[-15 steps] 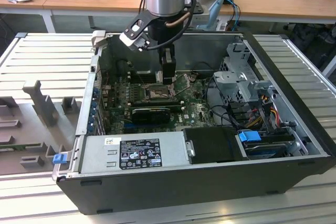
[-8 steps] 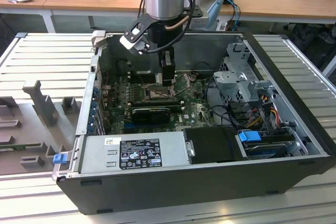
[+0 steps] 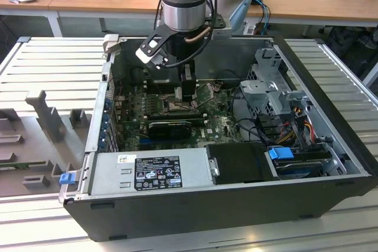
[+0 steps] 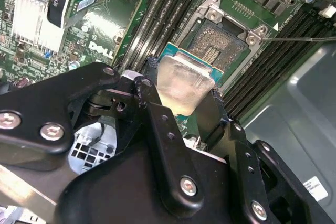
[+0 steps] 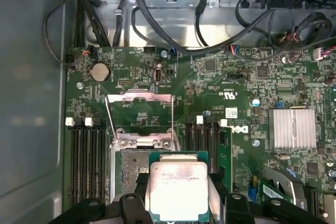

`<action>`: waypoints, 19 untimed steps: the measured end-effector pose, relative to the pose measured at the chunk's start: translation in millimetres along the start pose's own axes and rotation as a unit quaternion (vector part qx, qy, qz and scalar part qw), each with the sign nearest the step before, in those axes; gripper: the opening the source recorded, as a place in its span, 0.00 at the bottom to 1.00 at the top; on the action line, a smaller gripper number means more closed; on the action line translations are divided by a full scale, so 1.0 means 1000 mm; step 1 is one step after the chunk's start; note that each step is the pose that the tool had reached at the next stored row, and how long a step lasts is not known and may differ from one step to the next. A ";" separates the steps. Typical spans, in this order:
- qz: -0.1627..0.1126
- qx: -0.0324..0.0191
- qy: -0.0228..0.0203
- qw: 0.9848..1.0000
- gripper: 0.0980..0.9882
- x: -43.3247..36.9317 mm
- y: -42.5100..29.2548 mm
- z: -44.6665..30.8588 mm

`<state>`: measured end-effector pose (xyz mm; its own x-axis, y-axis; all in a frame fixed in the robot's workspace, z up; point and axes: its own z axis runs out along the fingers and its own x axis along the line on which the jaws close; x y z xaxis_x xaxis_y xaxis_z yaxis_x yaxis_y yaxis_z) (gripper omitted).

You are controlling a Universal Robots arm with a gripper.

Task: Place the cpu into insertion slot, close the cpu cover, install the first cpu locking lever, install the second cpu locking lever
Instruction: 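Place the cpu into insertion slot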

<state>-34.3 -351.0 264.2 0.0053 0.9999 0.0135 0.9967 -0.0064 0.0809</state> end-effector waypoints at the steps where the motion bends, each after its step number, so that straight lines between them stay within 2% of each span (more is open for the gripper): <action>1: 0.000 0.000 0.000 1.000 0.48 0.0000 -0.0001 0.0013; 8: 0.000 0.001 0.000 1.000 0.48 0.0018 -0.0006 0.0110; 13: 0.000 0.001 0.000 1.000 0.48 0.0116 -0.0014 0.0201; 15: 0.000 0.001 0.000 1.000 0.48 0.0166 -0.0019 0.0262; 19: 0.000 0.001 0.001 1.000 0.48 0.0190 -0.0030 0.0313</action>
<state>-34.7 -331.6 233.1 0.0054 0.9999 0.0147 0.9968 -0.0065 0.0795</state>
